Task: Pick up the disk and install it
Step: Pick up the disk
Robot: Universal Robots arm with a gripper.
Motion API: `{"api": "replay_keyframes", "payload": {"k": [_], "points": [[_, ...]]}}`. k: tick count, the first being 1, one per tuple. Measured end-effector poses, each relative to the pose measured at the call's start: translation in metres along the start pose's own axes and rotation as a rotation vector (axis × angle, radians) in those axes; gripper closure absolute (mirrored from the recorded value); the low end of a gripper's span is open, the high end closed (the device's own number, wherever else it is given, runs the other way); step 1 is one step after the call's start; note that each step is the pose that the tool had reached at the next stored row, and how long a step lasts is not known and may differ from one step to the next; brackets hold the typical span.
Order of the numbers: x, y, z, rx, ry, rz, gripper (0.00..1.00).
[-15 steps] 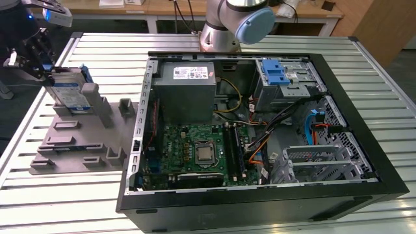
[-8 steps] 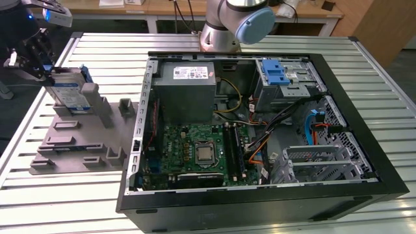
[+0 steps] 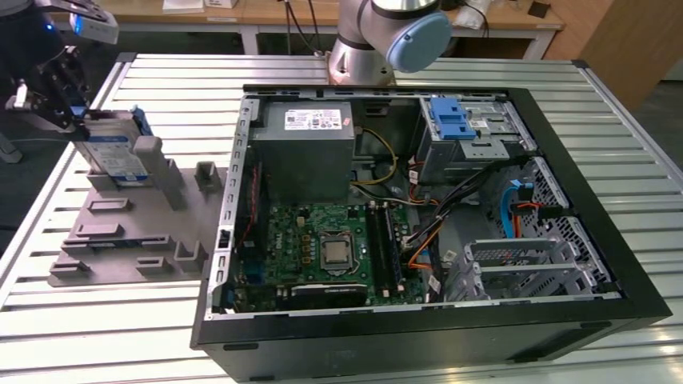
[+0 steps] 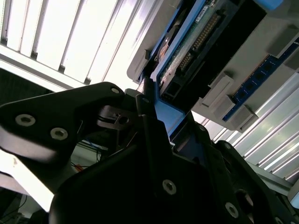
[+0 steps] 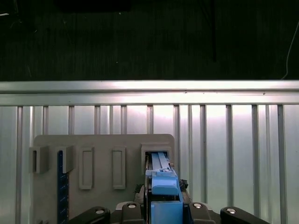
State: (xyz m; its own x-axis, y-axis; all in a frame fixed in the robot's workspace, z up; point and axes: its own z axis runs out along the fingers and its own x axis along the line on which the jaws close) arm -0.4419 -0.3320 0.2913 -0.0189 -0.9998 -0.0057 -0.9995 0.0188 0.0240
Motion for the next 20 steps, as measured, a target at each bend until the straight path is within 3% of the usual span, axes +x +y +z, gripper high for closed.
{"api": "replay_keyframes", "payload": {"k": [20], "points": [[-0.0001,0.0004,-0.0158,-0.0002,0.0001,0.000,0.64]]}}
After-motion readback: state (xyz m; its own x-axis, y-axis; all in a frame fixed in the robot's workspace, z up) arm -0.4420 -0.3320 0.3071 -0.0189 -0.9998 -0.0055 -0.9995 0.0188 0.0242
